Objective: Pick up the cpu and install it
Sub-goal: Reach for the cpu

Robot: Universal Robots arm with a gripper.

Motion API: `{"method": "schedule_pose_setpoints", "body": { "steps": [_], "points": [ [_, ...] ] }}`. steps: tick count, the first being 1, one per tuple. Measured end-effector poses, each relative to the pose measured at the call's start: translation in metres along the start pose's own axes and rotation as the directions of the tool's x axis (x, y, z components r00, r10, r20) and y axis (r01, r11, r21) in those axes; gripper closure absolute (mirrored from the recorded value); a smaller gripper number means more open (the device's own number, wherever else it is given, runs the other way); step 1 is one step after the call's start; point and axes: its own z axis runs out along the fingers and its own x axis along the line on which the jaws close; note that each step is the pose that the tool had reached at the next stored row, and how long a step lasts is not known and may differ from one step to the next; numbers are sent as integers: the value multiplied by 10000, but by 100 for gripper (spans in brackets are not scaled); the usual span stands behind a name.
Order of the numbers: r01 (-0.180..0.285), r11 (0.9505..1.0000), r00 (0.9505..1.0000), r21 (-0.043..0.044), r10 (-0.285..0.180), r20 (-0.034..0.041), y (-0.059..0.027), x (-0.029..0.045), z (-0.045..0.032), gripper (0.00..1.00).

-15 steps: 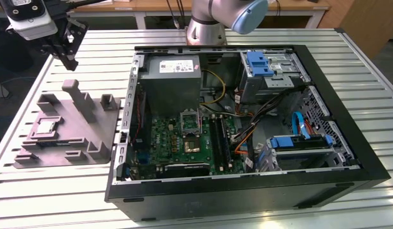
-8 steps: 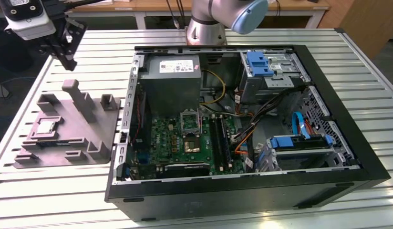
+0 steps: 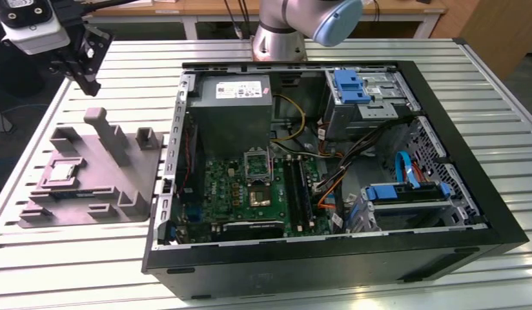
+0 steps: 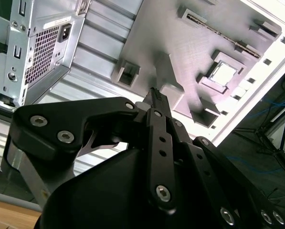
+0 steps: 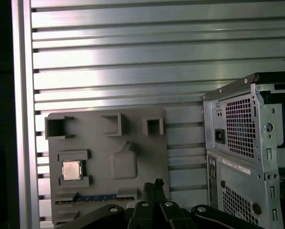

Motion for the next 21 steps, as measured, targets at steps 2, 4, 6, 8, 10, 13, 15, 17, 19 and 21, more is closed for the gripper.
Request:
{"method": "schedule_pose_setpoints", "body": {
  "steps": [2, 4, 6, 8, 10, 13, 15, 17, 19, 21],
  "points": [
    [0, 10000, 10000, 0, 0, 0, -1, 11, 0, 89],
    [0, 10000, 10000, 0, 0, 0, -2, 24, 1, 89],
    [0, 10000, 10000, 0, 0, 0, -3, 36, 1, 89],
    [0, 10000, 10000, 0, 0, 0, -4, 49, 1, 89],
    [0, 10000, 10000, 0, 0, 0, -5, 59, 1, 89],
    [0, 10000, 10000, 0, 0, 0, -6, 73, 2, 89],
    [0, 10000, 10000, 0, 0, 0, -6, 81, 2, 89],
    [0, 10000, 10000, 0, 0, 0, -7, 87, 3, 89],
    [0, 10000, 10000, 0, 0, 0, -7, 93, 3, 89],
    [0, 10000, 10000, 0, 0, 0, -8, 99, 4, 89]
  ]
}}
